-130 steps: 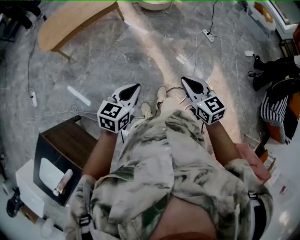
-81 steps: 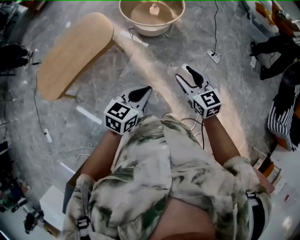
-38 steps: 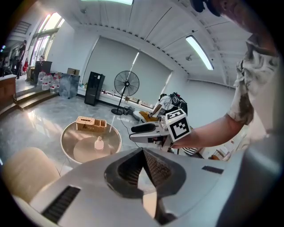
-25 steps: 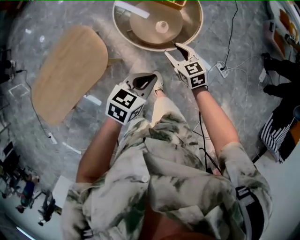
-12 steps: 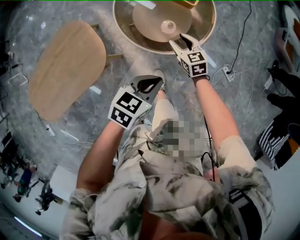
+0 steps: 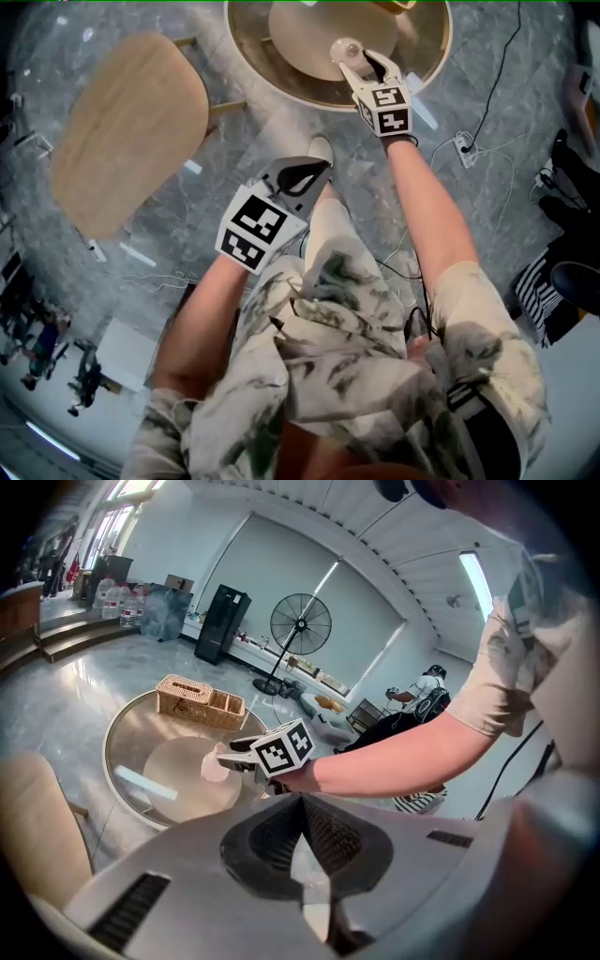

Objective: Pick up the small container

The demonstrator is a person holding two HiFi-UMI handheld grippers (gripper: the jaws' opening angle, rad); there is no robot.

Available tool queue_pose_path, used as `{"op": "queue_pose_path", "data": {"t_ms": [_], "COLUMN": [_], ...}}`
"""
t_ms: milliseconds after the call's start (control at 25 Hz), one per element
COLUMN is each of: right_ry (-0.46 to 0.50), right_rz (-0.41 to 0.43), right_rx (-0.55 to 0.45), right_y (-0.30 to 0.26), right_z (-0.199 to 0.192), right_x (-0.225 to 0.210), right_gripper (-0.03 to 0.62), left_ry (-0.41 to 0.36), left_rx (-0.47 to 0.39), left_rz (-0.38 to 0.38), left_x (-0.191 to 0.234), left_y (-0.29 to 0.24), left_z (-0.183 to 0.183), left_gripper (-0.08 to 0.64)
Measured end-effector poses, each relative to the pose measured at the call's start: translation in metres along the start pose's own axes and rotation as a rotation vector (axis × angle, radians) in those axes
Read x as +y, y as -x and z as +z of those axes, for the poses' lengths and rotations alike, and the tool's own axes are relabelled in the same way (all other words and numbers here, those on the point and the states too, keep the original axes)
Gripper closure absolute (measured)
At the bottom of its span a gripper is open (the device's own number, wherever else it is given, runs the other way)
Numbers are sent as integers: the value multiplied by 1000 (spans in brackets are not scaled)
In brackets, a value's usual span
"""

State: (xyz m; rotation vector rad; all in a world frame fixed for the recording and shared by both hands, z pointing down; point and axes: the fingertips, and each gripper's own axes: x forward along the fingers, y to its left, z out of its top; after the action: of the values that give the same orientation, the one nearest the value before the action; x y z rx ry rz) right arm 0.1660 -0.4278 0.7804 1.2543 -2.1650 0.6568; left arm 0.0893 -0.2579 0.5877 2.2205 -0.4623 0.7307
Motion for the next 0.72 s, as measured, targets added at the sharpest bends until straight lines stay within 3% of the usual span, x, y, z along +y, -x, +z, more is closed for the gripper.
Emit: {"op": "queue_pose_path", "data": {"t_ms": [440,720], "right_ry": [3,20], "right_rz": [-17,-62], "right_rx": [-5,-28], "right_y": [-41,-48], "right_z": [-10,-12], "right_x": [-13,-17], "right_gripper": [360,408], "left_ry": [41,53], "left_rx": [15,18], "left_rz": [3,10], "left_x": [15,19], "left_y": [-9,-10], "left_z": [-14,-23], "left_gripper": [538,538]}}
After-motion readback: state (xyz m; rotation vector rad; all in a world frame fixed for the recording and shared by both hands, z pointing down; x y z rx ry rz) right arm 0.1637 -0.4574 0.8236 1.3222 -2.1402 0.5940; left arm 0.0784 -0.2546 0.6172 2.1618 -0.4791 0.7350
